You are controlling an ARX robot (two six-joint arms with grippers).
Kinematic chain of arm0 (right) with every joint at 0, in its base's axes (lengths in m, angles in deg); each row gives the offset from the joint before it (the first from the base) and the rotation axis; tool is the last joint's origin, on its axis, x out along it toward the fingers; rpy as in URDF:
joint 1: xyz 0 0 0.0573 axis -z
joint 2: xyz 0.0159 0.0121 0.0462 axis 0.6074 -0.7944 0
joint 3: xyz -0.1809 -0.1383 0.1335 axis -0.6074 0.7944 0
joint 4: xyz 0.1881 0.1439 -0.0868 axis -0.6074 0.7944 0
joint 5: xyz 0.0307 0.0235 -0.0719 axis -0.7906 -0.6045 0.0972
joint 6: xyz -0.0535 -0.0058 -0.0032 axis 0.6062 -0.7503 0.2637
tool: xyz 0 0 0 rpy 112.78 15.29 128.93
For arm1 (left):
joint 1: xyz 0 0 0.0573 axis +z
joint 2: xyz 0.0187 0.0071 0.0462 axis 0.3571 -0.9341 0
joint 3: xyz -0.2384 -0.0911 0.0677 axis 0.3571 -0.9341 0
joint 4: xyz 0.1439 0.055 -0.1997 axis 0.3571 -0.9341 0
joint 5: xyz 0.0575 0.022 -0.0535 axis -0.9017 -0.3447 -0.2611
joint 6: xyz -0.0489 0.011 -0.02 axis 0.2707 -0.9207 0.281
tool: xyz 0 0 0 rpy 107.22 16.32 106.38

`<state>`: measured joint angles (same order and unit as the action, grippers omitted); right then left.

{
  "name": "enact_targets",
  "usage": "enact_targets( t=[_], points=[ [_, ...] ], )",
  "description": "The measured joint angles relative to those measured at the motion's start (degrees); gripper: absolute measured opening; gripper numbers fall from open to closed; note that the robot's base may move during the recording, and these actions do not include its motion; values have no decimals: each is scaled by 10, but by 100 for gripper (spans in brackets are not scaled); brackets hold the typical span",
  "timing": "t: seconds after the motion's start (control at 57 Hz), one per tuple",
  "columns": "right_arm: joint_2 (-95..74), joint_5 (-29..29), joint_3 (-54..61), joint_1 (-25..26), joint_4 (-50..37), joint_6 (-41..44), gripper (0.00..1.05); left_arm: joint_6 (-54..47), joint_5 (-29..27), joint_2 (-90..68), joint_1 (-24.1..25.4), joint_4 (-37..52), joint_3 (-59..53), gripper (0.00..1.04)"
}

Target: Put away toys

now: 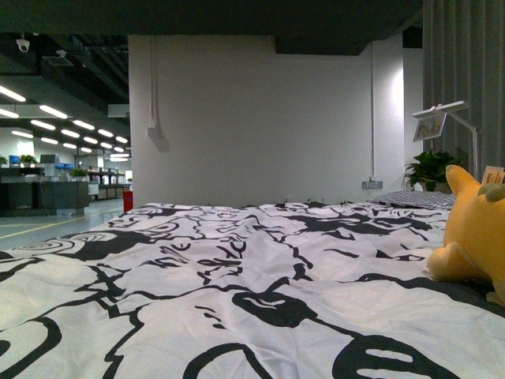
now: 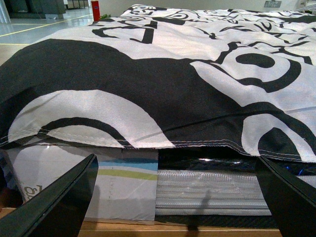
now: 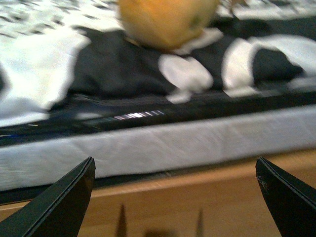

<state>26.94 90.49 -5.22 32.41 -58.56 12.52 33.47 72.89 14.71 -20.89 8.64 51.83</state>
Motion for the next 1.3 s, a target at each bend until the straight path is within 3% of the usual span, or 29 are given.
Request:
enact_targets(
  t=[0.07,0.14,0.544,0.843,1.159,1.299],
  points=[
    [-26,72,-1,-19,-3,-19,98,0,1,0,0,0,0,98],
    [-43,104,-8,-31,-19,-32,98,0,0,0,0,0,0,98],
    [-256,131,-75,-77,-267,-23,98,0,1,0,0,0,0,98],
    [-511,158,-153,-119,-532,47,98,0,1,0,0,0,0,98],
    [-702,188,-246,-165,-716,160,98,0,1,0,0,0,0,98],
    [-769,188,-282,-181,-808,248,98,0,1,0,0,0,0,98]
  ],
)
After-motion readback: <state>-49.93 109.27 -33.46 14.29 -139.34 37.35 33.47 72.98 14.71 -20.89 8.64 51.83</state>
